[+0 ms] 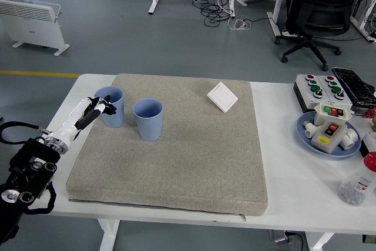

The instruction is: Push cup pick cup insert cup

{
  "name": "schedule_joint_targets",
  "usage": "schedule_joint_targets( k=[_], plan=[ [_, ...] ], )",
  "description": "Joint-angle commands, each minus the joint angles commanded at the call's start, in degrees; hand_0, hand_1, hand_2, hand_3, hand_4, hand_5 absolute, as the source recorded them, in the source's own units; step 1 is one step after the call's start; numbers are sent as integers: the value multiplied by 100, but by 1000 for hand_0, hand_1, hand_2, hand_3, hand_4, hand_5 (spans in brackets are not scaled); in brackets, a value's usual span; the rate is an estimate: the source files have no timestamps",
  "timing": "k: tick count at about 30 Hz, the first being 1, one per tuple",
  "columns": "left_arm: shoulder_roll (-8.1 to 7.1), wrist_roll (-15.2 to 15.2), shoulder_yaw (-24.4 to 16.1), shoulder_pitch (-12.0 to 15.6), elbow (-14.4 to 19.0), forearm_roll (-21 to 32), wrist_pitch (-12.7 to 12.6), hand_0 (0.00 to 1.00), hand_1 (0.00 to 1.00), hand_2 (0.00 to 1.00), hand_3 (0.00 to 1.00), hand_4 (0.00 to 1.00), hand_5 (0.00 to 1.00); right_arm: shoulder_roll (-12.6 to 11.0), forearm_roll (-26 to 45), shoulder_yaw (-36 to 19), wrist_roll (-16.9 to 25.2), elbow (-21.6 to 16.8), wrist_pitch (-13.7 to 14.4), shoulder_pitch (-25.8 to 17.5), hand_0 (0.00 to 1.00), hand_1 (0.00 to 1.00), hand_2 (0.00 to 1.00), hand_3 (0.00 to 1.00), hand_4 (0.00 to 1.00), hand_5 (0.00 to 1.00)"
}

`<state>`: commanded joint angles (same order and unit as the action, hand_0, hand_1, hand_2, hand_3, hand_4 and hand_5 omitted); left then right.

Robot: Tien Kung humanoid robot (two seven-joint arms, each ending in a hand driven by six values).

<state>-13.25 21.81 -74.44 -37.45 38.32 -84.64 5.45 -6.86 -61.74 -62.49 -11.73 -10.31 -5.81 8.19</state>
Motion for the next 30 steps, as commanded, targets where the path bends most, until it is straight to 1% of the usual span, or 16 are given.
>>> schedule_joint_targets(
  k=[1,2,4,7,8,9,11,13,14,17,19,20,21,25,26,30],
  plan=[
    [-29,3,-12,14,134,16,-7,543,512,488,466,573,998,0,0,-3,0,0,1,1,773,676,675,566,128,472],
    [-85,29,-71,30,327,63,-48,379,475,458,459,695,998,-1,-7,-12,1,0,2,5,773,676,674,567,129,472],
    [-152,76,-149,16,700,111,-127,379,475,458,459,695,998,-2,-12,-22,2,0,4,7,773,676,674,567,129,472],
    [-188,110,-174,-34,1037,109,-200,379,475,458,459,695,998,-4,-21,-30,-2,0,4,10,773,676,674,567,129,472],
    [-219,117,-116,-119,1222,33,-278,521,573,566,556,835,852,-8,-19,-26,-5,0,3,9,773,676,675,567,129,472],
    [-238,81,-65,-182,1398,-48,-305,521,573,566,556,835,852,-10,-17,-24,-6,0,3,8,773,676,675,567,129,472],
    [-273,-131,59,-333,1689,-394,-249,521,573,566,556,835,852,-12,-11,-17,-10,0,3,2,773,676,675,567,129,472],
    [-300,-415,201,-495,1827,-786,-56,521,573,566,556,835,852,-16,-5,-7,-13,0,2,-7,773,676,675,567,129,472],
    [-312,-559,305,-595,1857,-1014,49,857,840,926,841,929,776,-19,-2,1,-14,0,1,-14,773,676,675,568,129,474],
    [-311,-873,667,-880,1852,-1714,307,857,840,926,841,929,776,-23,14,20,-18,0,0,-32,773,676,675,568,129,474],
    [-262,-1047,913,-1084,1744,-2235,509,857,840,926,841,929,776,-25,36,39,-20,0,1,-49,773,676,675,568,129,474],
    [-232,-1117,1033,-1189,1662,-2421,617,949,935,998,990,998,677,-27,42,48,-21,0,1,-56,773,677,675,567,130,473],
    [-216,-1154,1115,-1252,1618,-2675,682,949,935,998,990,998,677,-28,45,53,-22,0,1,-59,773,677,675,567,130,473],
    [-33,-1356,1613,-1682,1148,-3469,1047,949,935,998,990,998,677,-33,67,88,-22,0,0,-82,773,677,675,567,130,473],
    [-3,-1378,1697,-1746,1062,-3571,1092,970,955,998,998,998,565,-35,73,96,-23,0,0,-87,773,676,675,567,129,475],
    [177,-1456,2042,-2019,616,-3928,1302,970,955,998,998,998,565,-48,91,134,-27,0,-5,-101,773,676,675,567,129,475]
  ],
)
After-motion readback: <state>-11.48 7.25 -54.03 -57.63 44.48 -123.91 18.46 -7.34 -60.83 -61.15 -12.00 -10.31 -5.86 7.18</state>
